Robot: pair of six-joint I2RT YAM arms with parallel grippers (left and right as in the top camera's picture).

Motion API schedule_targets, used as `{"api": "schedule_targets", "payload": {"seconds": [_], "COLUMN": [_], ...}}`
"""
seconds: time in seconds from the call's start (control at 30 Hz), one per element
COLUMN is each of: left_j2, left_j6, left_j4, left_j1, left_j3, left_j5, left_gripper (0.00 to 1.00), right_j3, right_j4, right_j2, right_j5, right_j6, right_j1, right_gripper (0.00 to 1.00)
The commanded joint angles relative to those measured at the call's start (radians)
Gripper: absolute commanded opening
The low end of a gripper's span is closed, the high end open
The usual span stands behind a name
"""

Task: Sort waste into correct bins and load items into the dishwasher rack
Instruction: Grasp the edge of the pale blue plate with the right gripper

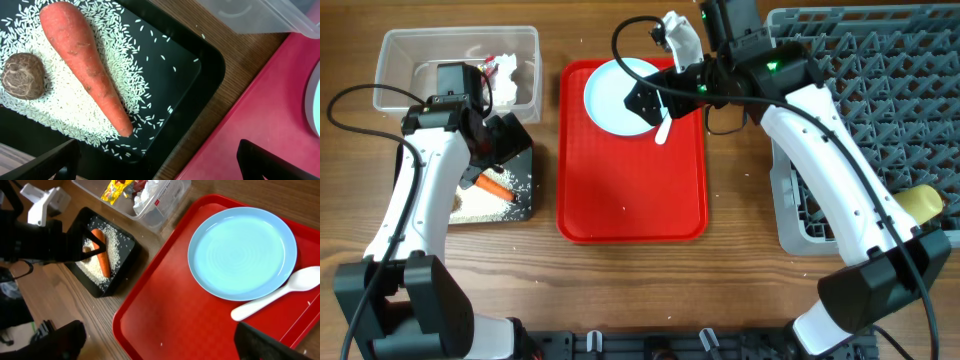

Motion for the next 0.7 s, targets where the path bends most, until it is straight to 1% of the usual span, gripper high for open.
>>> {"api": "schedule_targets", "payload": {"seconds": [0.0, 0.13, 0.2, 0.27, 0.37, 0.43, 0.53, 0.67], "left_j2": [0.001, 0.001, 0.001, 0.001, 0.001, 0.001, 0.001, 0.001], "left_j6": [-0.006, -0.006, -0.006, -0.006, -0.006, -0.006, -0.006, -0.006], "left_j4": [0.000, 0.000, 0.000, 0.000, 0.000, 0.000, 0.000, 0.000], "left_j1": [0.005, 0.005, 0.005, 0.005, 0.005, 0.005, 0.005, 0.005], "left_j3": [-0.006, -0.006, -0.006, -0.006, -0.006, -0.006, -0.006, -0.006], "left_j5": [-0.010, -0.010, -0.010, -0.010, -0.010, -0.010, -0.010, -0.010], "left_gripper": [1.00, 1.00, 1.00, 1.00, 1.00, 1.00, 1.00, 1.00], "right_j3": [-0.010, -0.009, -0.009, -0.009, -0.009, -0.009, -0.009, -0.009], "right_j4": [0.008, 0.018, 0.025, 0.058, 0.100, 0.135, 0.186, 0.267], "right_j2": [0.006, 0.054, 0.102, 0.155, 0.195, 0.229, 0.297, 0.378], "right_j5": [0.054, 0.235, 0.358, 0.416, 0.503, 0.524, 0.516, 0.401], "right_j6": [0.069, 0.129, 0.203, 0.294, 0.363, 0.371, 0.444, 0.478], "right_j1": [0.019, 0.101, 0.139, 0.134, 0.101, 0.063, 0.005, -0.048], "right_gripper": [0.91, 0.91, 0.92, 0.92, 0.89, 0.85, 0.77, 0.60]}}
